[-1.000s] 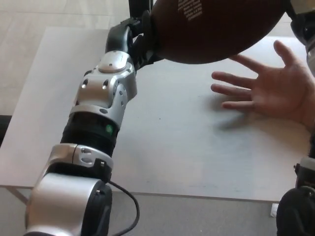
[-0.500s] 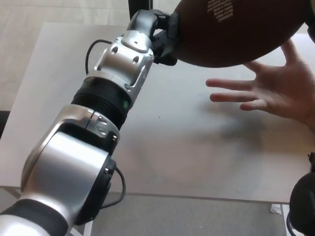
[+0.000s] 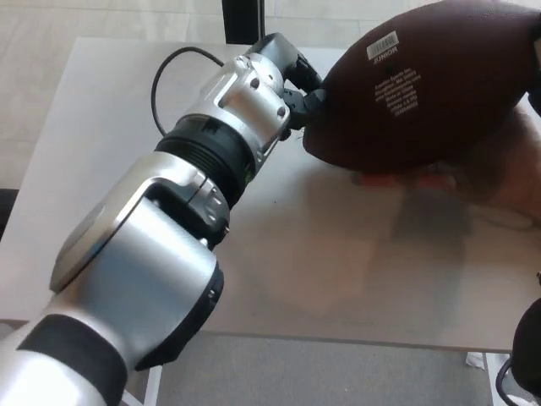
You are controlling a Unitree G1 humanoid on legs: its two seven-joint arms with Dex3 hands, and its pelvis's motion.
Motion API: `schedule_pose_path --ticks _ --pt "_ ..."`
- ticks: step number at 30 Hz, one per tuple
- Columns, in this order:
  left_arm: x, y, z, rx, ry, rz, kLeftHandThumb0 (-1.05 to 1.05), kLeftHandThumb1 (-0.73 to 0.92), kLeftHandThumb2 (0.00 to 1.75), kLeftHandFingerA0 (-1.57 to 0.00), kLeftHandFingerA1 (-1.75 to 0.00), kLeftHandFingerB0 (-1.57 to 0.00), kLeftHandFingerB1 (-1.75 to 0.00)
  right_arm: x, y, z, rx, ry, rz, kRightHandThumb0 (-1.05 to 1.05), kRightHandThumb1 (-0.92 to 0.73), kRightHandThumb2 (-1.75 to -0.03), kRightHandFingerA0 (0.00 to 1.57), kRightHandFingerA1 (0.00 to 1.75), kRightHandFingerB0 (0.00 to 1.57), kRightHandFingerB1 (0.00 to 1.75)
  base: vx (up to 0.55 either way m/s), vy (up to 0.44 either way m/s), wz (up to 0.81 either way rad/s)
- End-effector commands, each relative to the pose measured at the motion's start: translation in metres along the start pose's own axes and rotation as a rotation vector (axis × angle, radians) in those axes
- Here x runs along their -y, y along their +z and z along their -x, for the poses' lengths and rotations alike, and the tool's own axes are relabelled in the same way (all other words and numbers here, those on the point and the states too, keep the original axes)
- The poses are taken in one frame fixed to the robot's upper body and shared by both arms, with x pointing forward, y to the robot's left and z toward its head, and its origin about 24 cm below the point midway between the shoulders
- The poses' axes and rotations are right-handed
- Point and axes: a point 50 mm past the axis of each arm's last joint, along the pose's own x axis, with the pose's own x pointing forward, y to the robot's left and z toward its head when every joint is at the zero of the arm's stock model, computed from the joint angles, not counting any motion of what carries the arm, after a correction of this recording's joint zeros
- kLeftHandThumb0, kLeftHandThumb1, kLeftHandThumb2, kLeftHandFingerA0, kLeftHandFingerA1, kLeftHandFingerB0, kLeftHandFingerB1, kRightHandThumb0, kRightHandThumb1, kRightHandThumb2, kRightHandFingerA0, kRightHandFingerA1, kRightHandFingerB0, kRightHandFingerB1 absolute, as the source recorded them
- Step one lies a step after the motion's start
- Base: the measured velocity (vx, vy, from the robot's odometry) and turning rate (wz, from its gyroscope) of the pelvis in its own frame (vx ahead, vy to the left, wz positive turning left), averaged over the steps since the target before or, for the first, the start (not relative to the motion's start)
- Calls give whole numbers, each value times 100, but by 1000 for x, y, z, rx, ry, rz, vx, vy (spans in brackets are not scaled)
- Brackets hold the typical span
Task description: The robot uses both its hands to grab the left and right ends of a football kept in the middle of the desk infront of it, lifts it up and places it in the palm of a person
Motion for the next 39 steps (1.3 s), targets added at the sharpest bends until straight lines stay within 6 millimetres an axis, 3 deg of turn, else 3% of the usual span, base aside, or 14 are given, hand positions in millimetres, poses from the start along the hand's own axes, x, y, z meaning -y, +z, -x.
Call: schedule_pose_path --ticks 1,3,8,10,12,20,24,25,26,28,30,32,38,39 --pt "28 45 15 66 -155 -319 -57 47 88 -80 -119 -47 -62 37 -32 -8 -26 -181 37 -61 -68 -61 85 77 57 46 0 0 0" --pt "28 44 14 75 -134 -266 -45 54 58 -65 -135 -59 -62 50 -40 -8 -41 -224 49 -60 -67 -60 80 76 59 49 0 0 0" --pt "23 41 11 133 -62 -379 -56 46 81 -64 -80 -33 -54 70 -36 -9 1 -255 176 -55 -70 -61 80 68 58 43 0 0 0" --pt "16 33 9 113 -58 -362 -50 59 57 -59 -67 -28 -36 77 -31 -10 21 -256 243 -59 -69 -62 77 72 49 39 0 0 0" --pt "13 29 7 114 -58 -337 -34 41 92 -63 -75 -13 -49 81 -26 -10 33 -259 264 -57 -69 -61 63 67 37 36 0 0 0" --pt "-19 -17 4 94 10 -208 -52 62 59 -81 -108 -41 -43 104 13 -7 166 -264 453 -69 -72 -63 57 127 27 30 0 0 0" --pt "-44 -54 8 118 78 -43 -58 61 59 -81 -119 -31 -62 109 47 -5 212 -280 572 -79 -62 -97 24 52 9 40 0 0 0" --pt "-55 -72 15 121 92 114 -70 50 84 -69 -94 -13 -46 107 62 -1 239 -259 567 -83 -78 -64 43 46 16 27 0 0 0" --pt "-62 -84 22 130 101 180 -74 53 87 -64 -85 -11 -43 107 71 3 260 -240 584 -87 -64 -103 39 54 8 37 0 0 0" --pt "-78 -108 36 154 101 290 -84 60 89 -84 -131 -3 -29 108 88 11 293 -163 634 -90 -68 -108 2 46 12 23 0 0 0" --pt "-93 -132 52 184 100 476 -80 69 61 -23 -82 0 -25 109 104 24 300 -141 658 -101 -73 -112 6 31 5 18 0 0 0" --pt "-106 -159 79 236 166 527 -90 60 101 0 -51 -1 -7 112 121 42 336 -105 631 -97 -64 -107 16 55 8 25 0 0 0" --pt "-122 -235 173 359 394 687 -86 59 101 -1 -37 -7 -12 138 158 126 520 78 707 -98 -74 -117 1 19 16 28 0 0 0" --pt "-123 -247 186 365 426 722 -83 55 99 -3 -45 -5 -25 143 159 138 540 88 712 -94 -92 -72 3 36 12 29 0 0 0"
